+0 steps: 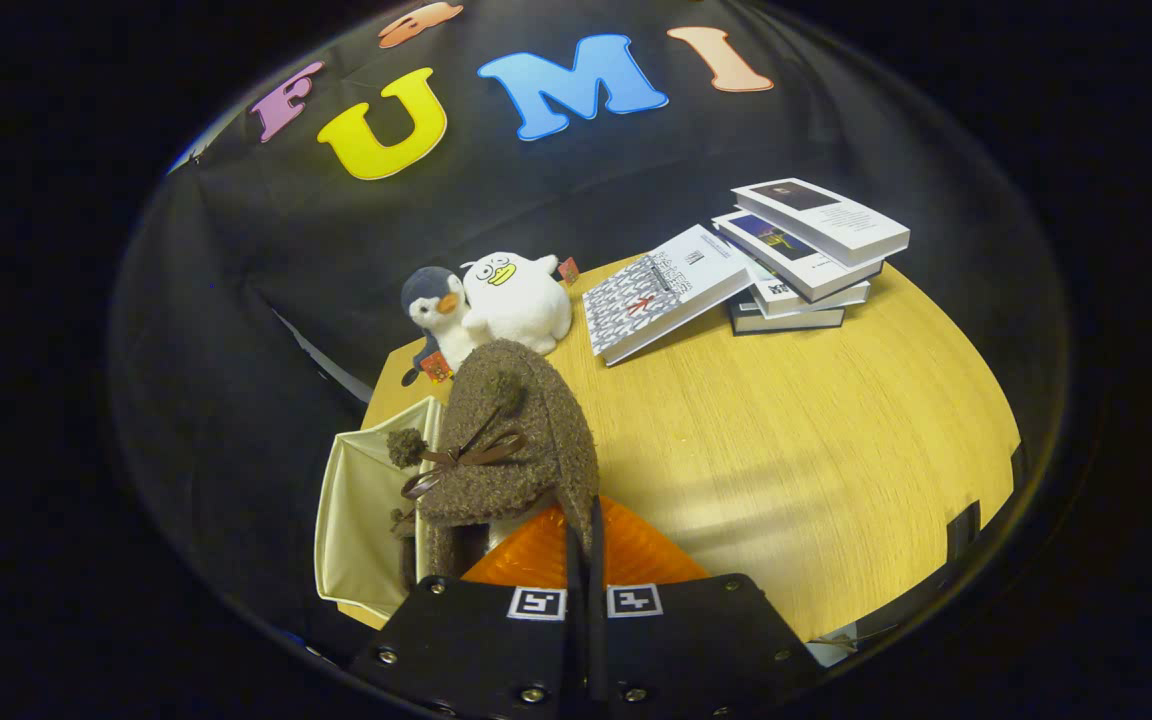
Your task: Open the storage box then place both shoes into the box .Put the left shoe in first, then the right shoe, with the right side of both shoes facing outward in a uniform manner.
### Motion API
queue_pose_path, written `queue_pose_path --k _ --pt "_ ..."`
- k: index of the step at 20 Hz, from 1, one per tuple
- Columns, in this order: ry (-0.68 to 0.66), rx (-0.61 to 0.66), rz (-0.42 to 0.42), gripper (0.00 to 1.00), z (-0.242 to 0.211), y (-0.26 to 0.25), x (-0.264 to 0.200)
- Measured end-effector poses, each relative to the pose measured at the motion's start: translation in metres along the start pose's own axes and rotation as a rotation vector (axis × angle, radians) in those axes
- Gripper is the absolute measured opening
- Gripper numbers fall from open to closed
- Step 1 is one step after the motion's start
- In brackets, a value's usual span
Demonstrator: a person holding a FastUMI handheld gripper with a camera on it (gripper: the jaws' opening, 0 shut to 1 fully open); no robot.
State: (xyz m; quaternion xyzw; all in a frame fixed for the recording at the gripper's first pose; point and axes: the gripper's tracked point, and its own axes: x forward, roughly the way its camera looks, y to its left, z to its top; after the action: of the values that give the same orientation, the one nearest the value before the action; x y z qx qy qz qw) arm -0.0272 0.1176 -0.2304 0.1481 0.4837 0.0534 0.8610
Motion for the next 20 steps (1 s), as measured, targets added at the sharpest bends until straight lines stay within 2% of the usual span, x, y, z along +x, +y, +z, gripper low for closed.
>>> queue_pose_path --k 12,16,20 --pt "0.014 0.007 0.102 0.01 -0.010 0.113 0.028" --pt "0.044 -0.009 0.100 0.01 -0.028 0.129 0.043" --pt "0.068 -0.030 0.053 0.01 -0.045 0.124 0.055"
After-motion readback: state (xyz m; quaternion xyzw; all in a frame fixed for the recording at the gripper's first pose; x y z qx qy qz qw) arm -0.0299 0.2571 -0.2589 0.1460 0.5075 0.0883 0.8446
